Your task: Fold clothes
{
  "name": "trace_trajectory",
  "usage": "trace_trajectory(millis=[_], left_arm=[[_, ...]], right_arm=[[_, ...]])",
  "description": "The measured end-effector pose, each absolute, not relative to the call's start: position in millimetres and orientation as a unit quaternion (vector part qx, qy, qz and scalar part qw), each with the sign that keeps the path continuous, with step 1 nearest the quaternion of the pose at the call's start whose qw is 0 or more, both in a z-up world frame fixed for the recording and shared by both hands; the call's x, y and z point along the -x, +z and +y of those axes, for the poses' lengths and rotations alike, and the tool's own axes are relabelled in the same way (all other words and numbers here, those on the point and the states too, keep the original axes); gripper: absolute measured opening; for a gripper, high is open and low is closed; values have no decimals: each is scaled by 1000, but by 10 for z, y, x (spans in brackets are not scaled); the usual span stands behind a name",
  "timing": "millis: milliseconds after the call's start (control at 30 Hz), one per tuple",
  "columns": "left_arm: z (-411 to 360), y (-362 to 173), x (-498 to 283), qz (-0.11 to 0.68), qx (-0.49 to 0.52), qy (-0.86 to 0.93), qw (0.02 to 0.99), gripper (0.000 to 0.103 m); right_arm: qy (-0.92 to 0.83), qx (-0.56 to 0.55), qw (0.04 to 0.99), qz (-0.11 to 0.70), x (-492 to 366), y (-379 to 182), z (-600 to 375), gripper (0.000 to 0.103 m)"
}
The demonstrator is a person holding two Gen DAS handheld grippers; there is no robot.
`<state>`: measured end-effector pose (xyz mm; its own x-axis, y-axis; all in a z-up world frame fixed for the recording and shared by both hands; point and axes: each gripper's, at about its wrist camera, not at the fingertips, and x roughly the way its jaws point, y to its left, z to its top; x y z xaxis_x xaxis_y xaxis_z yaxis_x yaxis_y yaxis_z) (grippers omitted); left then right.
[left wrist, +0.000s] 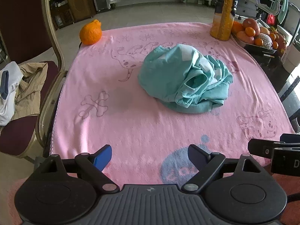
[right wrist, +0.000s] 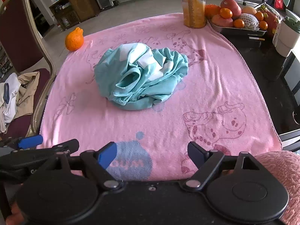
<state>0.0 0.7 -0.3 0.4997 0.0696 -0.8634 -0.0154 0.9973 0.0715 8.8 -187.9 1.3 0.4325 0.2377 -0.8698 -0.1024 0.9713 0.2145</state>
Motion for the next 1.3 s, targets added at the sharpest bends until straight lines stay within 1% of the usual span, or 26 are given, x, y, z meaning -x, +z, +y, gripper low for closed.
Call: trace_trajectory(millis=[1300], left_arm=[[19,-25,-27,506,-30,27,861,89]], right_arm=[[109,-72,840,527,-98,-1,-1892,86]])
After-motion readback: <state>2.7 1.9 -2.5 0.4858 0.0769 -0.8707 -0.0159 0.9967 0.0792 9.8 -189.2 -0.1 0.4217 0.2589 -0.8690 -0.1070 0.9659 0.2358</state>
